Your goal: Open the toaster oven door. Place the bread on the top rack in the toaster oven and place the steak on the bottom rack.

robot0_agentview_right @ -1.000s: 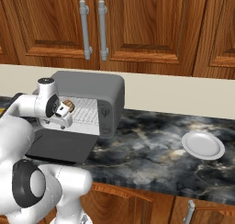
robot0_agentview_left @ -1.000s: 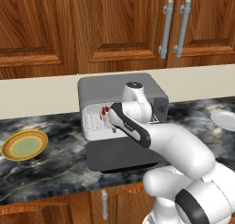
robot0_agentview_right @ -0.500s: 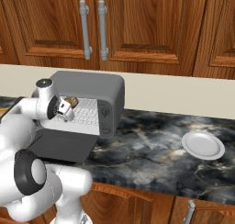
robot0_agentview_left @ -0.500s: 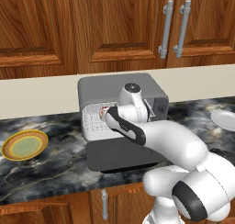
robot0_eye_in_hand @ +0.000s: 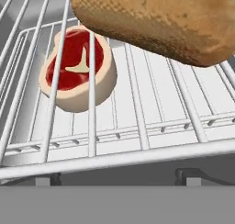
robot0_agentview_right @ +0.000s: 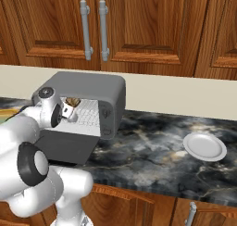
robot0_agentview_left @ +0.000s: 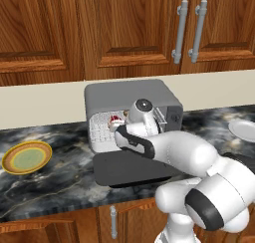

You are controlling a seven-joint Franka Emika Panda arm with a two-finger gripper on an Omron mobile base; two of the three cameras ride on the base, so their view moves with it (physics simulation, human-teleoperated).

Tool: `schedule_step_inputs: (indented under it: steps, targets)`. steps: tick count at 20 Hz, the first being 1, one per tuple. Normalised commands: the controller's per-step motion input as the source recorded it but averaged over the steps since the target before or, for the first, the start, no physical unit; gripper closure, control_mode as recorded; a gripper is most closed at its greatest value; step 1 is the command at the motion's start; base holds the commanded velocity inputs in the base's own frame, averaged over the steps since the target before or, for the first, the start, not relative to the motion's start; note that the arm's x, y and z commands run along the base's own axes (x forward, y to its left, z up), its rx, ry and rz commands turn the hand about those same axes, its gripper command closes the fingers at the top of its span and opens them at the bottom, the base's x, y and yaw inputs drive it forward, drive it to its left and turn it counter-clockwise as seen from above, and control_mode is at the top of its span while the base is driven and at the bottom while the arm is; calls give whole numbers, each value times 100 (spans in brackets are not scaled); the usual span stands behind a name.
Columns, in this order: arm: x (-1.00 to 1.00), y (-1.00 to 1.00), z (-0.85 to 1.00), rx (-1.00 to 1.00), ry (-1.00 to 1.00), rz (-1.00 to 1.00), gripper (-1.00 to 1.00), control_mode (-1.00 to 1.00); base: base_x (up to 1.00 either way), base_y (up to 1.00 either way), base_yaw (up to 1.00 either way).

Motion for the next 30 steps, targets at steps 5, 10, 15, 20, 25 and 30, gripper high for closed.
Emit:
schedule_step_inputs:
  steps: [5,10,15,20,25,30]
  targets:
    - [45,2,3,0,2,3,-100,-100,0,0,0]
    - [38,1,16,0,16,1,-100,-100,0,0,0]
    - [30,4,18,0,17,0,-100,-100,0,0,0]
    - [9,10,15,-1,17,1,-100,-100,0,0,0]
    - [-42,19,5,-4,14,2,-100,-100,0,0,0]
    - [-67,8,3,-7,6,9,-100,-100,0,0,0]
